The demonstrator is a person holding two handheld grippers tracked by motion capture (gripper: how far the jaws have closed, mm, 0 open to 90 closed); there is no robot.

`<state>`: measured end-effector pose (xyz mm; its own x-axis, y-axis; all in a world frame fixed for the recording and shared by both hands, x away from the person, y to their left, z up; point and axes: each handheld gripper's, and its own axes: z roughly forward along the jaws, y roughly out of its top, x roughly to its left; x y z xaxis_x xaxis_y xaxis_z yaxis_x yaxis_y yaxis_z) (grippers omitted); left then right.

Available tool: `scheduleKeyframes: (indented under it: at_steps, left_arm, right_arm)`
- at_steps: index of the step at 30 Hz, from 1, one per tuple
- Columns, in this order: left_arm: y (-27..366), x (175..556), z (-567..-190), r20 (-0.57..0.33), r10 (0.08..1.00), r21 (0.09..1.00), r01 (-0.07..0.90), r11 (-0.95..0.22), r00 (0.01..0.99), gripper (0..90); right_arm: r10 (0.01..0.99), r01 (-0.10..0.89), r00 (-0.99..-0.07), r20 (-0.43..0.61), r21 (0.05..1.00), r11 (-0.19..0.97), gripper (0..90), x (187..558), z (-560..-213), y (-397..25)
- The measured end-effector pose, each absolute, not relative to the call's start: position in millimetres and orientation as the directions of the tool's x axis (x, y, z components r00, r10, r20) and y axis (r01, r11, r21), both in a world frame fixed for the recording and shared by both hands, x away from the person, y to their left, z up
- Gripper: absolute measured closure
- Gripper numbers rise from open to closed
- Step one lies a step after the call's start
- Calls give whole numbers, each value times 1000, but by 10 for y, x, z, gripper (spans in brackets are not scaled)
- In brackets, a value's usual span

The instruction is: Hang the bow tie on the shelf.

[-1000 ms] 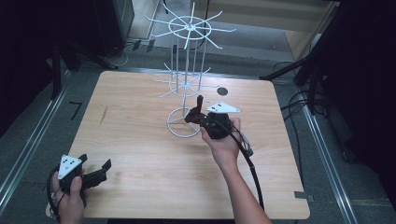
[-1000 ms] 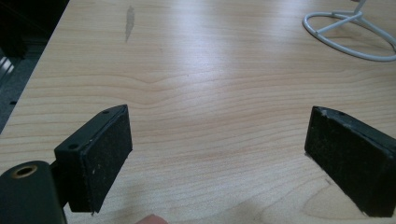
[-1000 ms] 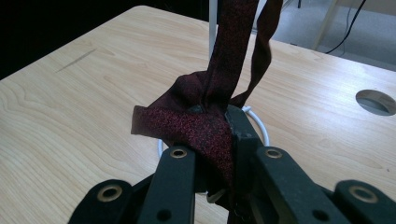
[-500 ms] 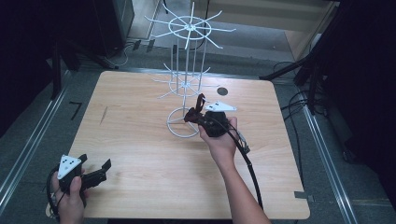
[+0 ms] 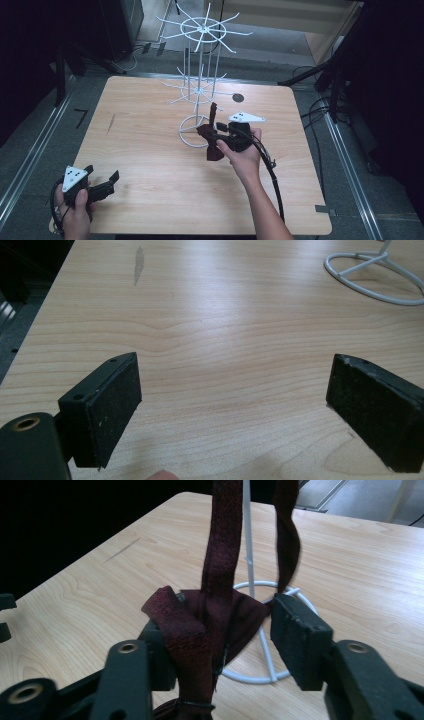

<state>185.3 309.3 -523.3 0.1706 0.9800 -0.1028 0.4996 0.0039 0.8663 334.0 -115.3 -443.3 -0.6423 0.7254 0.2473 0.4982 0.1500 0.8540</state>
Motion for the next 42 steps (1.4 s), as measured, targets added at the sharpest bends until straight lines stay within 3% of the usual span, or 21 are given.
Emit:
scheduleKeyframes:
  at_steps: [3,23,42]
  left_arm:
    - [3090,1853,-5233,-99,981,866,500,2,169,81]
    - [3072,1851,-5232,-87,982,863,505,-10,169,81]
    - [3061,1846,-5231,-78,984,865,502,-12,158,81]
  right_arm:
    - [741,493,-631,232,857,152,397,3292,-4419,-1223]
    - [791,481,-579,200,867,133,164,2956,-4608,-1807]
    - [850,530,-483,211,843,91,145,2651,-4965,-2516]
